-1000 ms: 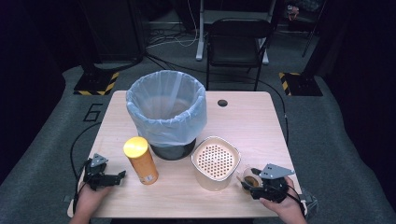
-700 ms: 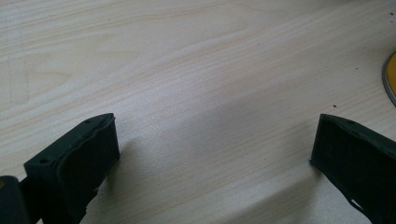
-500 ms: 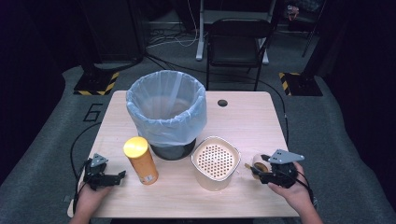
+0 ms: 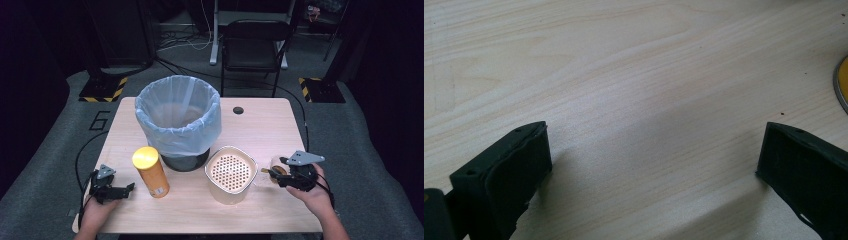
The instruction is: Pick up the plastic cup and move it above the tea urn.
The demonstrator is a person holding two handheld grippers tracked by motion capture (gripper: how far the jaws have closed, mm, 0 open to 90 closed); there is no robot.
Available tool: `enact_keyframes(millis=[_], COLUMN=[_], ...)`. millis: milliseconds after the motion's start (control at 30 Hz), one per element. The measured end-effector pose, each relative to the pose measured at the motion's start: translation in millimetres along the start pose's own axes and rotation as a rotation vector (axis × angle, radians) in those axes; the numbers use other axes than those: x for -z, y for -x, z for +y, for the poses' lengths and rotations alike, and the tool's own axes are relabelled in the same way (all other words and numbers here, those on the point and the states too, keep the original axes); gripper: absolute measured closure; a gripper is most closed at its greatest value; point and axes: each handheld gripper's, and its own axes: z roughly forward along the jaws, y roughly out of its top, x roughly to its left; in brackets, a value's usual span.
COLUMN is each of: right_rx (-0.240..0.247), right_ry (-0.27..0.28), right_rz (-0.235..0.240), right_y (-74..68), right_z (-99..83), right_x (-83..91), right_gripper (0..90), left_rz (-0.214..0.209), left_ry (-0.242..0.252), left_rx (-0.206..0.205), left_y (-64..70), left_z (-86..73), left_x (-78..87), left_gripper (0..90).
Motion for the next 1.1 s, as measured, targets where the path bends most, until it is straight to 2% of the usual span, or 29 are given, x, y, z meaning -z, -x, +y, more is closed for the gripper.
enact_keyframes(millis=[33,67,200,267,333,400,500,533,600,667,833,1100], right_rx=[-0.011,0.003,0.003,0.018,0.011,0.026,0.028,0.039,0.046,0.082,0.122,0.147], right_ry=[-0.002,-0.002,0.003,0.007,0.020,0.030,0.026,0.024,0.028,0.025,0.022,0.019], right_rz=[-0.001,0.003,0.010,0.012,0.009,0.011,0.012,0.008,0.004,-0.006,-0.013,-0.015], right_y=[-0.5,0.7,1.7,3.4,4.3,8.3,10.0,11.5,11.8,12.5,11.2,6.9], right_z=[1.1,2.2,7.4,10.7,14.8,23.3,29.7,36.9,40.5,51.8,66.2,84.5], right_x=[0.0,0.0,-0.4,-0.4,-1.5,-3.9,-5.2,-7.4,-9.2,-13.2,-18.2,-29.5], right_gripper=[35.9,35.9,36.0,35.9,35.9,35.9,36.0,36.0,36.0,36.1,36.2,36.3], left_rz=[0.000,0.000,0.000,0.000,0.000,0.000,0.000,0.000,0.000,0.000,0.000,0.000], left_ry=[0.000,0.000,0.000,0.001,0.000,0.000,0.000,0.000,0.000,0.000,0.000,0.000], left_rx=[0.000,-0.001,0.000,0.000,-0.001,0.000,0.000,-0.001,-0.001,0.000,0.000,0.000], left_y=[0.0,0.0,0.0,0.0,-0.1,0.0,0.0,-0.1,-0.1,-0.1,-0.1,-0.1], left_z=[0.0,0.0,0.0,0.0,0.0,0.0,0.0,0.0,0.0,0.0,0.0,0.0], left_x=[0.0,0.0,0.0,0.0,0.0,0.0,0.0,0.0,0.0,0.0,0.0,0.0], left_gripper=[0.5,0.6,0.5,0.6,0.5,0.5,0.5,0.6,0.6,0.5,0.6,0.5])
